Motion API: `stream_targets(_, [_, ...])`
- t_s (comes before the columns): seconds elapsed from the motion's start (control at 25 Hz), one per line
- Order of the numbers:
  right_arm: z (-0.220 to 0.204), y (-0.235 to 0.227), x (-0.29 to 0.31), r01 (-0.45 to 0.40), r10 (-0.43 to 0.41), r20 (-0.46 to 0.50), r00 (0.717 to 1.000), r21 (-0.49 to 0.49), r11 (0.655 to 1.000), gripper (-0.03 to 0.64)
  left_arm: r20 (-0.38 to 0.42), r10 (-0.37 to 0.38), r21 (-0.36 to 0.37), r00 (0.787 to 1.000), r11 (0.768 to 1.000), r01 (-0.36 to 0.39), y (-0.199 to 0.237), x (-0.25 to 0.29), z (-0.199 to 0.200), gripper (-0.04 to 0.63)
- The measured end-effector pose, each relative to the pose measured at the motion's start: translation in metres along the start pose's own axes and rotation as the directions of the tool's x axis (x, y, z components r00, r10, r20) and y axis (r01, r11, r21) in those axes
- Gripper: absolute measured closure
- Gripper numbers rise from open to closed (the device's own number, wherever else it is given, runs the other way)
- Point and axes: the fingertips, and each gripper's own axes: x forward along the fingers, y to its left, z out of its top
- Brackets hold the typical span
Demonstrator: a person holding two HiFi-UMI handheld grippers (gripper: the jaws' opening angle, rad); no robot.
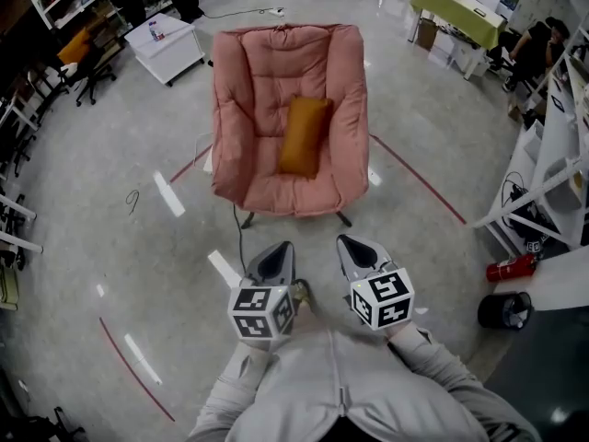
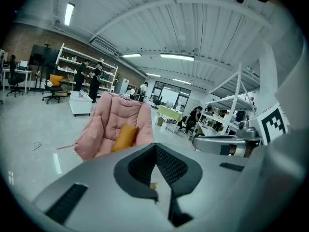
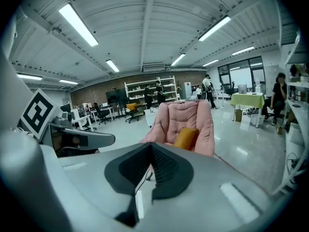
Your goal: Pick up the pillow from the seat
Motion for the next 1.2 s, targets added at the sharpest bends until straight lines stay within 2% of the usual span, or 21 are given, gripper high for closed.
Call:
stream_targets(0.64, [0.05, -0.012, 0.127, 0.03, -0.03, -0.009, 1.0, 0.013, 0.999, 0.618, -0.036, -0.044, 0.008, 0.998, 0.999, 0.045, 0.091, 0.08, 0.061, 0.591])
stream_targets(0.88, [0.051, -0.022, 0.147, 0.06, -0.059, -0.034, 0.998, 0.014, 0.998, 0.618, -0.045, -0.058, 0.003, 0.997, 0.998, 0.058, 0.113, 0.102, 0.07, 0.591])
stream_targets(1.2, [0.053, -0.042, 0.165, 0.098, -0.095, -0.062, 0.993, 0.03, 0.995, 0.618, -0.069, -0.036, -0.024, 0.997, 0.999, 0.034, 0.133, 0.127, 0.073, 0.591])
